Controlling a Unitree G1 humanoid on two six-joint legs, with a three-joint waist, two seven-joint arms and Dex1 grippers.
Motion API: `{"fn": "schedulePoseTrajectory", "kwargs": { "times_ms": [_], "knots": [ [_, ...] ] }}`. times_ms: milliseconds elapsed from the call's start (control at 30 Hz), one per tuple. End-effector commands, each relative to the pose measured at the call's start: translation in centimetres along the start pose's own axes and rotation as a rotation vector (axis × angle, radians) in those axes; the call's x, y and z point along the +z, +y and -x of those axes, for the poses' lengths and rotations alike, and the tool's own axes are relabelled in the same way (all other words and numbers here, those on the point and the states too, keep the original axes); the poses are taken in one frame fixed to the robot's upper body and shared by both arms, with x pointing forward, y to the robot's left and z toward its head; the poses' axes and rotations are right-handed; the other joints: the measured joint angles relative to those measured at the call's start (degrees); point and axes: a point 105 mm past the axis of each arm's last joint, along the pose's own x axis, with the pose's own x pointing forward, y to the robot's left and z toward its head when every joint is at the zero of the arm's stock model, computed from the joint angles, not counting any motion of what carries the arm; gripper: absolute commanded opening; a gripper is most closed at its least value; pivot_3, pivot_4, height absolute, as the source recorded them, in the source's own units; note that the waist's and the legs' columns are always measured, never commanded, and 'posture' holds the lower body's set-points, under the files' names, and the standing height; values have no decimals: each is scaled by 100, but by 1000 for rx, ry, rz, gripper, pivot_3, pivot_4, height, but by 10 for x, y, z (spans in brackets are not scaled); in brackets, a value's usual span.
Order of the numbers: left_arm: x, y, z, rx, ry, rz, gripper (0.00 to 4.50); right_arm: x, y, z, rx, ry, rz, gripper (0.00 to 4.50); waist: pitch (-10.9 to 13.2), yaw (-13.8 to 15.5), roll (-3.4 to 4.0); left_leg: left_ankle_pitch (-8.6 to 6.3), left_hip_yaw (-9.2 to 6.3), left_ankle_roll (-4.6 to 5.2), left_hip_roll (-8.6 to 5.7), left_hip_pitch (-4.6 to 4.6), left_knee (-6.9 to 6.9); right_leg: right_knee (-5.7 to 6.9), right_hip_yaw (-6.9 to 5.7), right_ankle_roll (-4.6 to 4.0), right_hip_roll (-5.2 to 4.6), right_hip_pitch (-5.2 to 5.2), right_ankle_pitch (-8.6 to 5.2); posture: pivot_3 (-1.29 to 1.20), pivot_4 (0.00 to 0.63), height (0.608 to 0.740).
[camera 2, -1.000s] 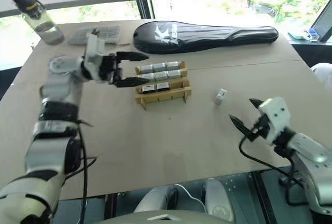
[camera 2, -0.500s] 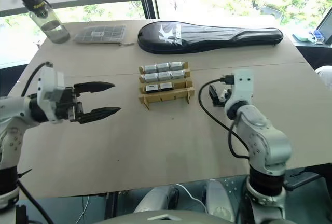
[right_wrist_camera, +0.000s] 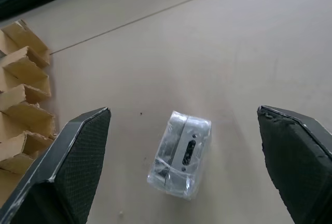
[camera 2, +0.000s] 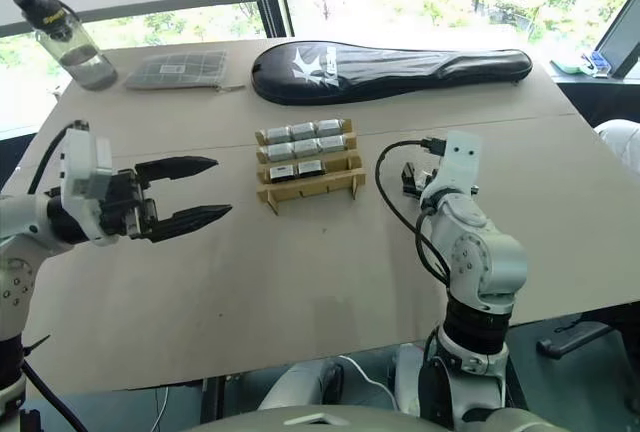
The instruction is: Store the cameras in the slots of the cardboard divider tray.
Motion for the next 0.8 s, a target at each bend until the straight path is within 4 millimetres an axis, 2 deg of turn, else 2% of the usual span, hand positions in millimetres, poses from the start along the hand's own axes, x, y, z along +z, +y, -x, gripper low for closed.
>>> {"fn": "schedulePoseTrajectory", "kwargs": {
  "times_ms": [33, 233, 300, 333, 400, 467, 500, 533, 567, 600, 800],
  "knots": [
    [10, 0, 1, 0, -11, -47, 3811, 5, 14, 3, 33, -6, -74, 4500, 1, 4, 1, 0, 0, 0, 0, 0, 0, -1, 0, 0, 0, 0, 0, 0, 150, 740],
    [10, 1, 2, -4, -11, -48, 3811, 2, 19, 2, 51, 21, -89, 4500, 6, 6, 11, 0, 0, 0, 0, 1, -4, -2, 1, 0, 0, 0, 0, 0, 150, 740],
    [11, 1, 1, -3, -12, -48, 3860, 2, 23, 2, 71, 25, -92, 4095, 7, 6, 12, 0, 1, 0, 0, 1, -4, -3, 1, 0, 0, -1, 0, 0, 150, 740],
    [11, 1, 1, -4, -13, -48, 3860, 1, 26, 3, 86, 30, -93, 3628, 7, 6, 12, 0, 1, 0, 0, 1, -5, -3, 2, 0, 0, -1, 0, 0, 150, 740],
    [11, 2, 1, -4, -14, -48, 3860, 0, 30, 3, 106, 35, -95, 3132, 6, 7, 12, 0, 1, 0, 0, 1, -5, -3, 2, 0, 0, 0, 0, 0, 150, 740],
    [11, 2, 1, -5, -14, -49, 3860, 0, 32, 3, 115, 37, -94, 2166, 6, 8, 13, 0, 1, 0, 0, 1, -5, -3, 2, 0, 0, 0, 0, 0, 150, 740],
    [11, 2, 0, -5, -15, -49, 3860, 0, 32, 3, 118, 37, -94, 1965, 7, 14, 14, 0, 1, 0, 0, 1, -5, -4, 2, 0, 0, 0, 0, 0, 150, 740],
    [11, 2, 0, -5, -16, -49, 3860, 0, 32, 3, 120, 38, -95, 1276, 7, 15, 14, 0, 1, 0, 0, 1, -5, -4, 1, 0, 0, 0, 0, 0, 150, 740],
    [11, 2, 0, -5, -16, -50, 3860, 0, 33, 3, 121, 41, -98, 827, 6, 13, 15, 0, 0, 0, 0, 1, -5, -4, 1, 0, 0, 0, 0, 0, 150, 740],
    [11, 2, 0, -5, -16, -51, 3860, -1, 33, 3, 123, 43, -102, 618, 6, 12, 15, 0, 1, 0, 0, 2, -5, -4, 2, 0, 0, 0, 0, 0, 150, 740],
    [10, 4, 0, -1, -17, -56, 3860, 0, 34, 3, 132, 42, -107, 573, 6, -13, 17, 0, 4, 0, 0, 7, -6, -3, 7, 0, 2, 1, 0, 0, 150, 740]
  ]
}}
